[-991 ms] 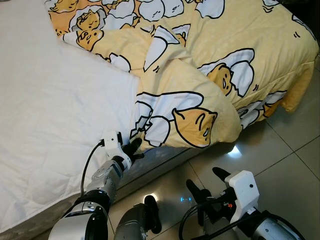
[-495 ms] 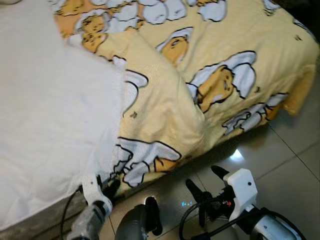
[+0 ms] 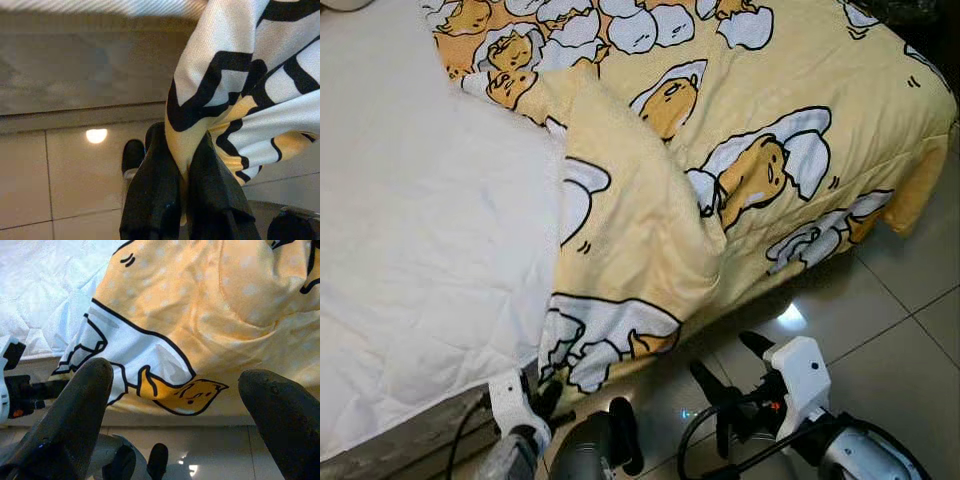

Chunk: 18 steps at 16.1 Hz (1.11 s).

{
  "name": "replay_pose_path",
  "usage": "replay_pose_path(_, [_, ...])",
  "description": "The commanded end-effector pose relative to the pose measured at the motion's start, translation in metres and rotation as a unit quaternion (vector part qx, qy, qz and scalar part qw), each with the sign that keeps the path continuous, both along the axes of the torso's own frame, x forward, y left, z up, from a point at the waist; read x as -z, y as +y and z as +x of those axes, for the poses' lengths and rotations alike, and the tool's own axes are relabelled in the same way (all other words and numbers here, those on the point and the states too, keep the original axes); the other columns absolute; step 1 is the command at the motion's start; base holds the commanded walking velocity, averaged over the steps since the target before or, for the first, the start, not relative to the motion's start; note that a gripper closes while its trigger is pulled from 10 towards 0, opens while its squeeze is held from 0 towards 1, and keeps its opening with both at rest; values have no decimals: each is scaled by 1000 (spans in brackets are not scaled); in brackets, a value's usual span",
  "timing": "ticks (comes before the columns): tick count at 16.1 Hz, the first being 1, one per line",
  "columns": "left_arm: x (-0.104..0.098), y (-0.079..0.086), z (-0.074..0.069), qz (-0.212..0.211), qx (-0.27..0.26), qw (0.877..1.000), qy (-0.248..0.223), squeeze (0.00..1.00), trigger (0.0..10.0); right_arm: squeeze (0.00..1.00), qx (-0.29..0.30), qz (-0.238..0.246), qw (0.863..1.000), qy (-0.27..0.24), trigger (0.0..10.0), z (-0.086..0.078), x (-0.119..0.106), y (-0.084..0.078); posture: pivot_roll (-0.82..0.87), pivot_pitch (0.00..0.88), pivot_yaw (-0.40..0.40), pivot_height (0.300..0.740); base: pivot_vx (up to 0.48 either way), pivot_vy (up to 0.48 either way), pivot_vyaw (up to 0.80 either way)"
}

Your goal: Clean up the room

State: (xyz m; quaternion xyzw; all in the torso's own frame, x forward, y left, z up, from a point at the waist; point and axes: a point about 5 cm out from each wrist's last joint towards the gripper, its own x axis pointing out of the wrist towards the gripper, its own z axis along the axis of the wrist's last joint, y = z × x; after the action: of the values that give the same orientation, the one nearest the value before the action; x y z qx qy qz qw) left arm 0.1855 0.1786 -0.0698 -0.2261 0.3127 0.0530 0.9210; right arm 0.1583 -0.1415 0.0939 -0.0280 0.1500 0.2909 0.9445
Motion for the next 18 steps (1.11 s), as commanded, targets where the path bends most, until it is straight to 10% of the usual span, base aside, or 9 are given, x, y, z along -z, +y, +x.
replay_pose_path(1, [4, 4, -9, 14, -9, 1000, 14, 0, 0, 0, -3, 8, 1000, 13, 10000, -3, 4, 1, -289, 252, 177, 740, 0, 472, 0])
replay_pose_path(7, [0, -1, -2, 14, -13, 1000, 0, 0, 0, 0, -6, 6, 1000, 14, 10000, -2, 5, 0, -292, 254, 175, 740, 0, 473, 0])
replay_pose_path(18, [1, -10, -2, 25, -13, 999, 16, 0, 0, 0, -11, 5, 1000, 20, 10000, -3, 6, 0, -294, 257, 166, 740, -44, 0, 0])
